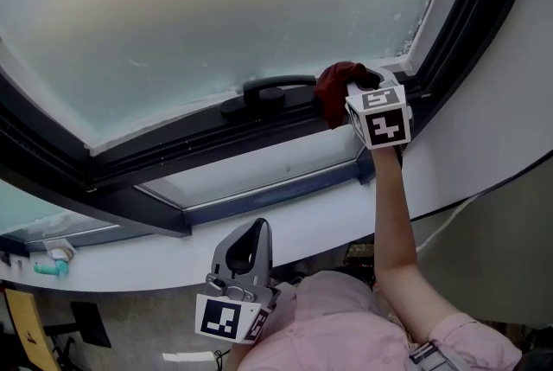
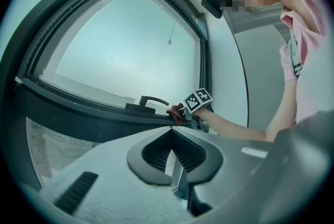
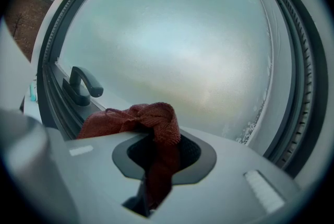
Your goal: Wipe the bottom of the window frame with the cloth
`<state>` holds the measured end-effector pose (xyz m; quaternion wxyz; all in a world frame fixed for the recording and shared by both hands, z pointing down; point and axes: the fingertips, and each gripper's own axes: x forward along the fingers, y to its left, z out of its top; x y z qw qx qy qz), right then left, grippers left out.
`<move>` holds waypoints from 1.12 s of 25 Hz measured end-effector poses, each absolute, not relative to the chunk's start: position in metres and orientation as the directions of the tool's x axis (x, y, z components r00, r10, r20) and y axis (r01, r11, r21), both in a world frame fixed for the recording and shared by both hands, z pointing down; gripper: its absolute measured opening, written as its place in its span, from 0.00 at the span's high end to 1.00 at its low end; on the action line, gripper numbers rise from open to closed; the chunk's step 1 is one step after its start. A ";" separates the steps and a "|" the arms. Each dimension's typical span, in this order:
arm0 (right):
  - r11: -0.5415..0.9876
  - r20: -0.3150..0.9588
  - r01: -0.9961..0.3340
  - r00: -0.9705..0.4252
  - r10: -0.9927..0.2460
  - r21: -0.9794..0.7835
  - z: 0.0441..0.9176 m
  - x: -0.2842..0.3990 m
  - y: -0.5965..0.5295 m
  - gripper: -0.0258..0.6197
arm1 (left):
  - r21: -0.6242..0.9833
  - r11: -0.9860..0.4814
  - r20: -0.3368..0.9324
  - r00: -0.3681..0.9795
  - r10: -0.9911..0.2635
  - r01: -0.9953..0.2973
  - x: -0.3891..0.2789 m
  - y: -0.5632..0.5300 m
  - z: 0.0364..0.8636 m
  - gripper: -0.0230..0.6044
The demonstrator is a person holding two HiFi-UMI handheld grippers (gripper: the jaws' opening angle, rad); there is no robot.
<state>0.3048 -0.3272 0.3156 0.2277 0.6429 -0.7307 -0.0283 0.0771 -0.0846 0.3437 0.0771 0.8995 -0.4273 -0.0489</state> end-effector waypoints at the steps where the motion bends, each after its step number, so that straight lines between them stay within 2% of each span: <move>1: 0.178 0.301 -0.925 -0.074 -0.951 0.335 0.315 0.305 -0.328 0.86 | 0.179 -0.622 -0.026 0.628 -0.778 -0.762 0.077 -0.085 0.342 0.96; 16: 0.249 0.329 -0.918 -0.142 -0.934 0.309 0.313 0.302 -0.328 0.86 | 0.187 -0.644 -0.007 0.655 -0.756 -0.742 0.080 -0.072 0.351 0.96; 28: 0.267 0.267 -0.891 -0.174 -0.948 0.368 0.311 0.299 -0.327 0.85 | 0.195 -0.667 -0.011 0.678 -0.735 -0.719 0.086 -0.067 0.349 0.96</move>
